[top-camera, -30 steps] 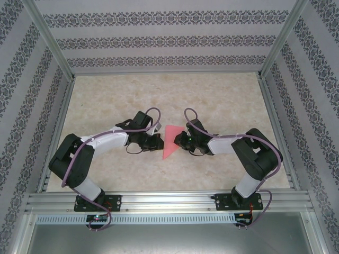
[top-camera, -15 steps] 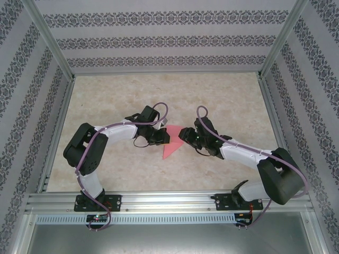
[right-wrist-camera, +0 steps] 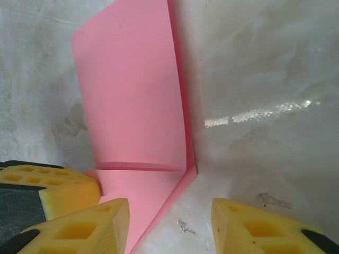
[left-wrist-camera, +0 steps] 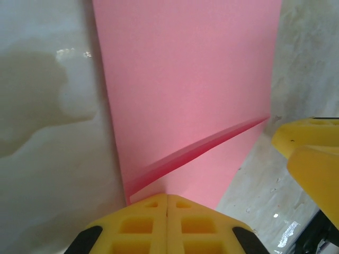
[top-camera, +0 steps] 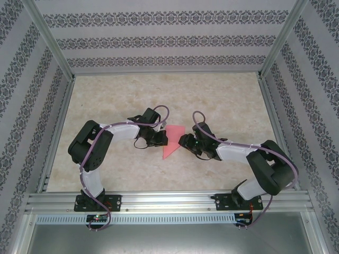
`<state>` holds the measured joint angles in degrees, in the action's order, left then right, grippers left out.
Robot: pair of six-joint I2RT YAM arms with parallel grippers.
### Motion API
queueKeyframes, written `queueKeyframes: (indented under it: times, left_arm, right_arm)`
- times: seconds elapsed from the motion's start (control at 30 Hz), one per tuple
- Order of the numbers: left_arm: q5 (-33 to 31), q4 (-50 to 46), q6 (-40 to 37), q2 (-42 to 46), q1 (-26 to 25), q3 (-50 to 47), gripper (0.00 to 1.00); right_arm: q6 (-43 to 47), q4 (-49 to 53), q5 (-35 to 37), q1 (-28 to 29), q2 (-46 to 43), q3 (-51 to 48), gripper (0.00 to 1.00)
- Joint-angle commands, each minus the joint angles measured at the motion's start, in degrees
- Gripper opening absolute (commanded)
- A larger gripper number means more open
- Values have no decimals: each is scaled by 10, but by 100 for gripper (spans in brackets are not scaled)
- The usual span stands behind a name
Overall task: Fold a paper plane with a square sheet of paper (pick it up from the middle)
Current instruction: Third fold the triangle at the center of the table, then fourth fold the wing at the center of the table.
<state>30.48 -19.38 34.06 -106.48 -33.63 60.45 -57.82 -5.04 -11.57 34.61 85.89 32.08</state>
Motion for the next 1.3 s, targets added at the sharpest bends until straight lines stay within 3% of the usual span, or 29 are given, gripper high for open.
queueKeyframes:
  times: [0.0,0.47,0.67,0.83,1.0,1.27]
  left_arm:
    - [-12,-6,-18,-9,8,5,7]
    - [-16,-12,-28,-27,8,-1,7]
    - [-14,-14,-30,-26,8,-1,7]
    - [-10,-10,-29,-8,8,-1,8]
    - [-9,-9,-40,47,8,-12,21]
    - [-54,-4,-53,157,-22,-83,39]
  right_arm:
    - [-14,-42,-16,-2,21,16,46]
    - [-33,-113,-46,1,83,38,42]
    - [-7,-109,-48,1,78,45,36]
    - [23,-73,-55,-1,89,69,26]
    - [22,-73,-67,-2,90,71,14]
    - [-2,-45,-42,4,55,70,11]
